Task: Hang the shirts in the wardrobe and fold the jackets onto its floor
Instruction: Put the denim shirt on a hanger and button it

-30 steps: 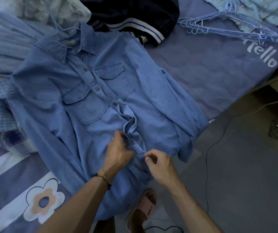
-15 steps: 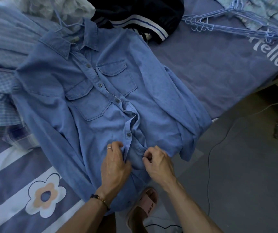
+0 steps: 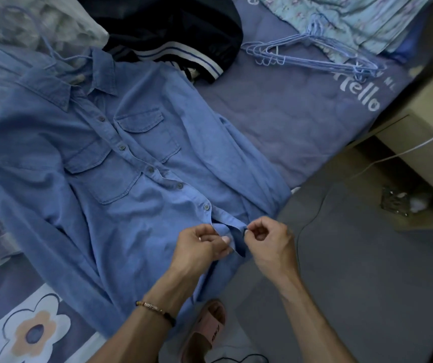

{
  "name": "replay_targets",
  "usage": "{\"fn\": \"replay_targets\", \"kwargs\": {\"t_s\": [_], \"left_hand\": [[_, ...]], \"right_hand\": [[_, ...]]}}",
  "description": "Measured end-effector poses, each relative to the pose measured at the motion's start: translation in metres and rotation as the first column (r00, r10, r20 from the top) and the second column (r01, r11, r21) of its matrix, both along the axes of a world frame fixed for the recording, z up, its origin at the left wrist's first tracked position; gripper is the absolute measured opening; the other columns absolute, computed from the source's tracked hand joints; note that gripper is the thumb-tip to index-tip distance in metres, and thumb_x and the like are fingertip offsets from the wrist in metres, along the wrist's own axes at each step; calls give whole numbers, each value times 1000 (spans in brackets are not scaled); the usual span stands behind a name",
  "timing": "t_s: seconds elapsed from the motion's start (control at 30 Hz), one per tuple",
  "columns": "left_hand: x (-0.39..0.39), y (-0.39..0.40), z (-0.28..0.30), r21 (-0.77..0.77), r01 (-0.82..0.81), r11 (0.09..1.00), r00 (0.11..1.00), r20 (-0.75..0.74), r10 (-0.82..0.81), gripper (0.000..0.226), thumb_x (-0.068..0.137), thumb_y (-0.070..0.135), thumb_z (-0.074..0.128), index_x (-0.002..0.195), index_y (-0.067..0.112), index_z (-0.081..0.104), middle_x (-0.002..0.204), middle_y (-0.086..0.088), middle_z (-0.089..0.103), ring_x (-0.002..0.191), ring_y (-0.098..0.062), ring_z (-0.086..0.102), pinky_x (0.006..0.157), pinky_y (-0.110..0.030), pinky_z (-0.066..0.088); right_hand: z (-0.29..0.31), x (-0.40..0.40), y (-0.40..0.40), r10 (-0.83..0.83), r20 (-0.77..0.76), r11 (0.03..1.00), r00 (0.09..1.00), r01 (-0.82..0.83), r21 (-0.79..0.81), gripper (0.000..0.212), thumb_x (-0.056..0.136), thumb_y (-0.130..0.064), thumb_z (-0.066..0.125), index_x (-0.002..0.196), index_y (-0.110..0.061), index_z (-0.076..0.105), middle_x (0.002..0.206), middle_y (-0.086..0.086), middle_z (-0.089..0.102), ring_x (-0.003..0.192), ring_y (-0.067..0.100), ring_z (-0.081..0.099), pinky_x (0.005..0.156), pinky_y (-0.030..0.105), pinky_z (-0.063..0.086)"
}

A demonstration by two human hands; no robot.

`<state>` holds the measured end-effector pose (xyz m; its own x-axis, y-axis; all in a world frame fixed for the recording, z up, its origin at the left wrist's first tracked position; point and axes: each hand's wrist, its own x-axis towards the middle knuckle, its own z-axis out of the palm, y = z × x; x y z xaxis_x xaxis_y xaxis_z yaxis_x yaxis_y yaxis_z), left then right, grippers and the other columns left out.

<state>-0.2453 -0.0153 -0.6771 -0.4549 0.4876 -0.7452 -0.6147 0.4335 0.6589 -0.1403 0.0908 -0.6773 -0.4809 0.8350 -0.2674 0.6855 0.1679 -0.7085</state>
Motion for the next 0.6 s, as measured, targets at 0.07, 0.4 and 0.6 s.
{"fn": "replay_targets", "kwargs": {"t_s": [0.07, 0.4, 0.6], "left_hand": [[4, 5, 3, 26, -26, 999, 999, 22, 25, 24, 83, -11, 68, 71, 2, 53, 48, 1, 46, 53, -12, 56, 81, -36, 58], [15, 20, 10, 23, 32, 999, 998, -55, -30, 32, 78, -15, 70, 67, 6, 50, 44, 5, 49, 51, -9, 52, 66, -23, 53], [17, 24, 11, -5, 34, 999, 997, -74, -35, 32, 78, -13, 71, 64, 8, 51, 45, 6, 49, 53, -9, 50, 71, -29, 49]], "right_hand": [[6, 4, 3, 103, 22, 981, 994, -106, 161, 13, 75, -3, 73, 69, -12, 67, 60, -11, 60, 63, 8, 60, 54, 10, 43], [7, 12, -7, 19, -121, 999, 993, -24, -41, 16, 76, 0, 72, 69, -15, 69, 60, -13, 65, 57, 3, 61, 56, 10, 44], [1, 10, -12, 36, -84, 972, 996, -15, 236, 16, 73, -1, 73, 71, -15, 68, 70, -5, 64, 60, 10, 59, 59, 19, 48]]}}
